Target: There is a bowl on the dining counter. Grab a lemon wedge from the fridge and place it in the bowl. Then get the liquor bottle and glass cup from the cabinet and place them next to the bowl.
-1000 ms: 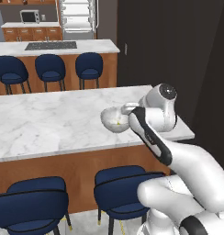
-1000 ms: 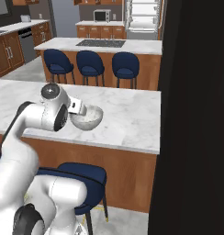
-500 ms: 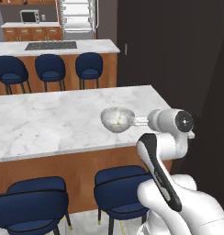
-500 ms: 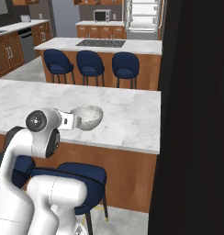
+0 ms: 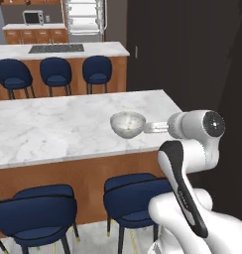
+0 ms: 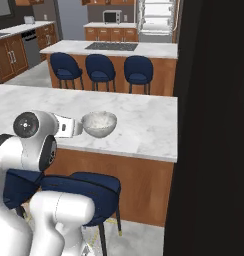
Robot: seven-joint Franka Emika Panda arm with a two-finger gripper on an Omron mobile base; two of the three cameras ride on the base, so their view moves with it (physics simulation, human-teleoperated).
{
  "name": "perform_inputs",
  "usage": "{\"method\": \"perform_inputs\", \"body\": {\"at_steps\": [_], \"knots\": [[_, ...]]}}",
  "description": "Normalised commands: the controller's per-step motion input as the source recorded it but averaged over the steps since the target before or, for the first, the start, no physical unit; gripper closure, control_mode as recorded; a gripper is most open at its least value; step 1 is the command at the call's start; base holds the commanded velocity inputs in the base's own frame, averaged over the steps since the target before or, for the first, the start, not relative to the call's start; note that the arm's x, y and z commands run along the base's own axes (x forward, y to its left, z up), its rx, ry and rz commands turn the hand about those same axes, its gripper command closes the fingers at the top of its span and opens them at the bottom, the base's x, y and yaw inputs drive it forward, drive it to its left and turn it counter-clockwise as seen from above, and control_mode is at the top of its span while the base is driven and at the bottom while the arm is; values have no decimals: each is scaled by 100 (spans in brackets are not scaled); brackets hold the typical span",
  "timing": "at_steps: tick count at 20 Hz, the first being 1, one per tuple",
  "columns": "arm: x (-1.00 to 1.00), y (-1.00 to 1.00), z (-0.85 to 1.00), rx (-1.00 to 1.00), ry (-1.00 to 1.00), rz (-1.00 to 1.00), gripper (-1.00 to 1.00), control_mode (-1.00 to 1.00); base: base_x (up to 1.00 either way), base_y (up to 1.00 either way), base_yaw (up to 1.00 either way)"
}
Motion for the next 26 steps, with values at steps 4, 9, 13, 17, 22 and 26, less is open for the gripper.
{"method": "perform_inputs", "body": {"at_steps": [4, 9, 13, 17, 22, 26], "knots": [[0, 0, 0, 0, 0, 0, -100, 100, -47, 83, 0], [0, 0, 0, 0, 0, 0, -100, 100, -43, 100, 0], [0, 0, 0, 0, 0, 0, -100, 100, -30, 100, 0], [0, 0, 0, 0, 0, 0, -100, 100, -22, 100, -1], [0, 0, 0, 0, 0, 0, -100, 100, -14, 100, -1], [0, 0, 0, 0, 0, 0, -100, 100, -6, 100, -2]]}}
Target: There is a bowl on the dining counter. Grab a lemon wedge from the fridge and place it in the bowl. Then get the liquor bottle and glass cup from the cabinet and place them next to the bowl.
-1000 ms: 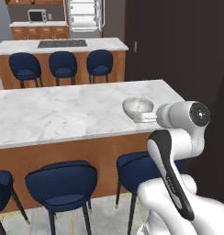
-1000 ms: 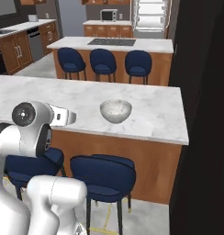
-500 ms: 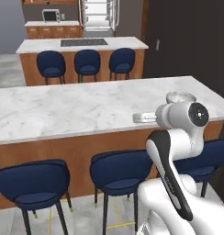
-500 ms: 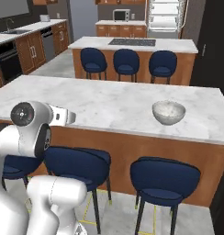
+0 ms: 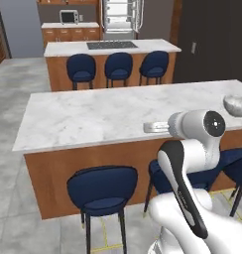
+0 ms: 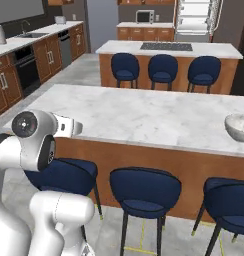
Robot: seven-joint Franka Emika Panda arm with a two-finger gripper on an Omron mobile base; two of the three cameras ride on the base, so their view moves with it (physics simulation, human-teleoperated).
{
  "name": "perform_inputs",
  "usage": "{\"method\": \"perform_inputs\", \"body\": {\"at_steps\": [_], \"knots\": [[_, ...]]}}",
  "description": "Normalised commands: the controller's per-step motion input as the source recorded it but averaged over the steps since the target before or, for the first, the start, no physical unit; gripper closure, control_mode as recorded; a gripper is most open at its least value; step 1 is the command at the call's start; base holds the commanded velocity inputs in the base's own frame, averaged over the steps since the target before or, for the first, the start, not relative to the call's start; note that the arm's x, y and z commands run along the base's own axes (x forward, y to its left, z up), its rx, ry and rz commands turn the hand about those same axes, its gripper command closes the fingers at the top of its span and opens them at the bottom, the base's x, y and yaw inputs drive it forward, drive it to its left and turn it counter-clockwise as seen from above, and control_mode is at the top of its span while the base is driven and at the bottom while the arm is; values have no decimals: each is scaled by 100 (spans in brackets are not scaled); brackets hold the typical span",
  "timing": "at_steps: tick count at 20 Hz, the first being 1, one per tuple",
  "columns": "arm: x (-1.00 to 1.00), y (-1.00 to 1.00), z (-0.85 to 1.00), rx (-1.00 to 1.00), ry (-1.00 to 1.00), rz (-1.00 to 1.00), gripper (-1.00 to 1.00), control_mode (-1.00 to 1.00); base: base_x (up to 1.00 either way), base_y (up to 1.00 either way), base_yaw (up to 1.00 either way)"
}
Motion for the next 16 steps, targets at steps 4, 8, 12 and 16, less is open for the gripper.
{"method": "perform_inputs", "body": {"at_steps": [4, 8, 12, 16], "knots": [[0, 0, 0, 0, 0, 0, -100, 100, -1, 100, -1], [0, 0, 0, 0, 0, 0, -100, 100, 0, 100, -3], [0, 0, 0, 0, 0, 0, -100, 100, 5, 100, -4], [0, 0, 0, 0, 0, 0, -100, 100, 19, 100, -5]]}}
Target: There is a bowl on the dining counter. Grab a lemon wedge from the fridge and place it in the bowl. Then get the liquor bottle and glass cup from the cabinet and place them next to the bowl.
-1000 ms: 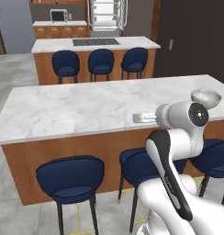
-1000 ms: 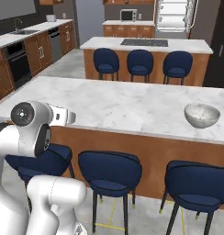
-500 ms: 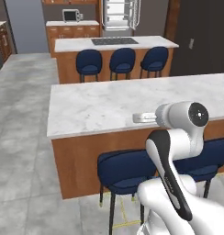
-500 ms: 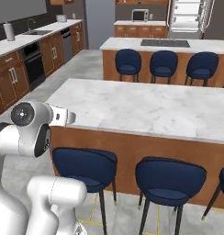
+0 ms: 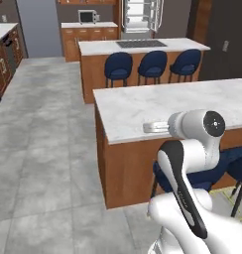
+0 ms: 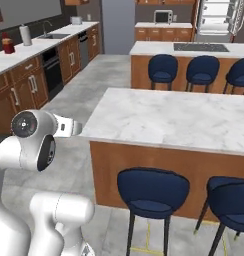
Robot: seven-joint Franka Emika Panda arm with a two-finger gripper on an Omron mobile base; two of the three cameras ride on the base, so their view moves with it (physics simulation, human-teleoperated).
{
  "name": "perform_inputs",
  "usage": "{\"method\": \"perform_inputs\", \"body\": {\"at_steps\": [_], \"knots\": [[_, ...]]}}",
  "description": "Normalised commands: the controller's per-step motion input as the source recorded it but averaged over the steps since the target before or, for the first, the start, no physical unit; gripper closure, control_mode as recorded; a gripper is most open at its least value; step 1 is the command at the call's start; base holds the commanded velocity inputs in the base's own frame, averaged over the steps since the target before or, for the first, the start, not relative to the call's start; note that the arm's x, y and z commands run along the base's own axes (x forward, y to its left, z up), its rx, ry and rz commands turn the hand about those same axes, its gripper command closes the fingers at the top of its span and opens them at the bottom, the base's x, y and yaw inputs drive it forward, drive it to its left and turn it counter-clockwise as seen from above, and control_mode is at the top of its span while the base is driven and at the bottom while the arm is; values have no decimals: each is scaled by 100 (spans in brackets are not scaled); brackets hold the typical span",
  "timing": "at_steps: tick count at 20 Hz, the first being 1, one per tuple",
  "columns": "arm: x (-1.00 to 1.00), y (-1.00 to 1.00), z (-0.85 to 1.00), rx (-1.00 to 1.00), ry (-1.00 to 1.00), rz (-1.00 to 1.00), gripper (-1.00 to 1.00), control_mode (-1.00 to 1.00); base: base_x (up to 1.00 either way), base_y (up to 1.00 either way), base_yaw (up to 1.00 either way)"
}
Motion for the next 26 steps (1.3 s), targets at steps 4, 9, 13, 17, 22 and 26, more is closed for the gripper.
{"method": "perform_inputs", "body": {"at_steps": [4, 9, 13, 17, 22, 26], "knots": [[0, 0, 0, 0, 0, 0, -100, 100, 42, 100, -8], [0, 0, 0, 0, 0, 0, -100, 100, 83, 99, -13], [0, 0, 0, 0, 0, 0, -100, 100, 98, 94, -14], [0, 0, 0, 0, 0, 0, -100, 100, 100, 91, -16], [0, 0, 0, 0, 0, 0, -100, 100, 100, 68, -15], [0, 0, 0, 0, 0, 0, -100, 100, 100, 45, -12]]}}
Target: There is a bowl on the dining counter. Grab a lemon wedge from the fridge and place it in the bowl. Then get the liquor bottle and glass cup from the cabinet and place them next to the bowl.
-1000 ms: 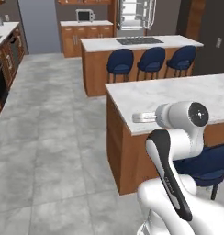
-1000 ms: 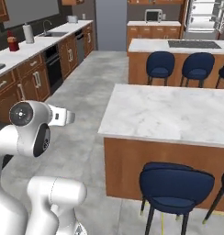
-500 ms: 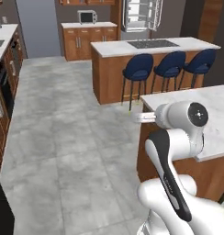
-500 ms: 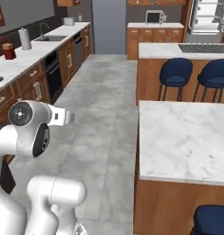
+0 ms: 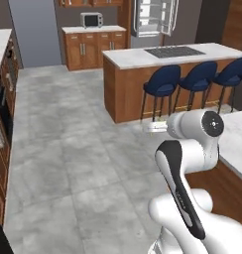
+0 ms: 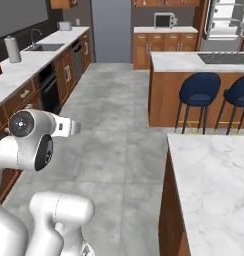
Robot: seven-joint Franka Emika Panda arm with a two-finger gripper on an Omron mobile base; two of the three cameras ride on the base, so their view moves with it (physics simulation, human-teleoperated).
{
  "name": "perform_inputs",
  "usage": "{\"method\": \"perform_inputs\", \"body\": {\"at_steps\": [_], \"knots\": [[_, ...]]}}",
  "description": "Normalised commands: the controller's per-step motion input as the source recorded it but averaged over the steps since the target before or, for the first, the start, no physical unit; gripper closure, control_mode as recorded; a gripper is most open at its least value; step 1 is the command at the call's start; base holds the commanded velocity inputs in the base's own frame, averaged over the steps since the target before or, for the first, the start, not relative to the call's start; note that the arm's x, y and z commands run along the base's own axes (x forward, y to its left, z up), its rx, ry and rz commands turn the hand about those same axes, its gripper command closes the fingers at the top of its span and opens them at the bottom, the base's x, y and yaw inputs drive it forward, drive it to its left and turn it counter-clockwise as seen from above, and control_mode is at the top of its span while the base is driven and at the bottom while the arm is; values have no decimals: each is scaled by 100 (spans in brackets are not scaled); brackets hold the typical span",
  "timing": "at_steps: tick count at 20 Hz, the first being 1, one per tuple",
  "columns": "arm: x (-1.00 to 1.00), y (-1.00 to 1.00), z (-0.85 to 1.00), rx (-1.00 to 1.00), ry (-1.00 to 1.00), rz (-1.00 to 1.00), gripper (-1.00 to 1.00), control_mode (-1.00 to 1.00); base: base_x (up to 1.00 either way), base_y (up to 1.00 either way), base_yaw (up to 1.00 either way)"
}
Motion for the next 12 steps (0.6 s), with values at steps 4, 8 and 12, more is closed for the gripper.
{"method": "perform_inputs", "body": {"at_steps": [4, 8, 12], "knots": [[0, 0, 0, 0, 0, 0, -100, 100, 100, 30, -10], [0, 0, 0, 0, 0, 0, -100, 100, 100, 24, -8], [0, 0, 0, 0, 0, 0, -100, 100, 100, 26, -8]]}}
